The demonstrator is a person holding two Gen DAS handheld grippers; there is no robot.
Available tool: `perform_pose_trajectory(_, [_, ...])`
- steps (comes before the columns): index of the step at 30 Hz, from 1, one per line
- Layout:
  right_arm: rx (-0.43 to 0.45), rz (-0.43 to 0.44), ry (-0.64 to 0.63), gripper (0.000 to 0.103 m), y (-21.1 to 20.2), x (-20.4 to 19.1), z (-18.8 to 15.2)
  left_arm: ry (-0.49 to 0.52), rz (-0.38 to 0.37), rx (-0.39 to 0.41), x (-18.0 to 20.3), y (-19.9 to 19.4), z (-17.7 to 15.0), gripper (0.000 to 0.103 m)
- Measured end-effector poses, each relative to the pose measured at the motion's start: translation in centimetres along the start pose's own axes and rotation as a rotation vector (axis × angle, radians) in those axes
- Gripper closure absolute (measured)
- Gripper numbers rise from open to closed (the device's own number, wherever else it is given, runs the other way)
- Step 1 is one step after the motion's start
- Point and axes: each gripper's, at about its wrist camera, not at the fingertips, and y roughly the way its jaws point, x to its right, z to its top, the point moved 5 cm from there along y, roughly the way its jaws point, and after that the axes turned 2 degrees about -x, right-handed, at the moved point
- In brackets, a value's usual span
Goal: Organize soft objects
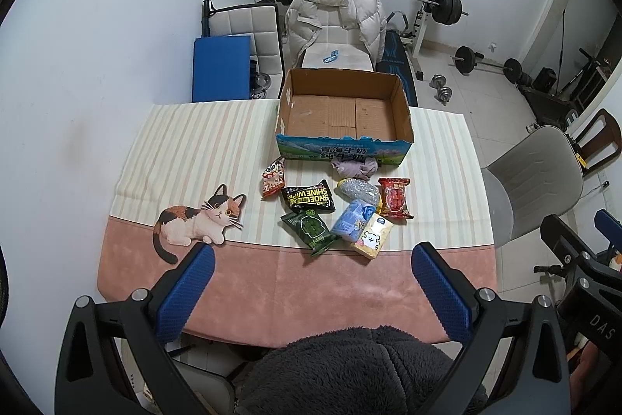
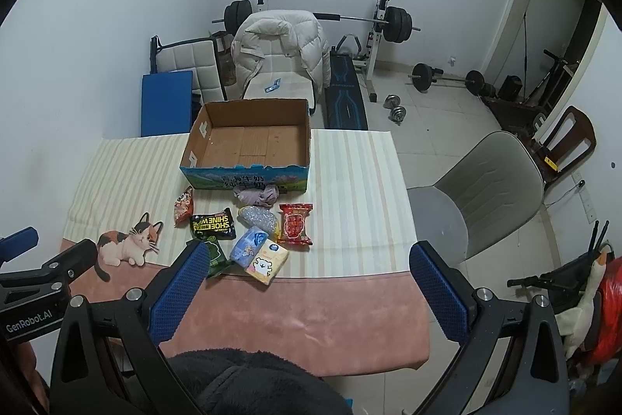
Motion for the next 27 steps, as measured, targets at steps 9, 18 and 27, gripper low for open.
perform_pose_trajectory(9, [0.004, 0.000, -0.002, 0.000, -0.24, -0.14, 0.07, -0.001, -0.002, 0.001, 0.02, -0.06, -0.03, 0.000])
perform_pose_trajectory(18, [0.009, 0.000, -0.005, 0.000, -0.52, -0.21, -0.08, 0.001, -0.001, 0.004, 0.24, -0.24, 0.11, 0.000])
perform_pose_trajectory(27, [0.010, 0.002, -0.008, 0.000, -0.78, -0.42, -0.10, 0.000, -0.004, 0.004, 0.21, -0.20, -0.12, 0.000])
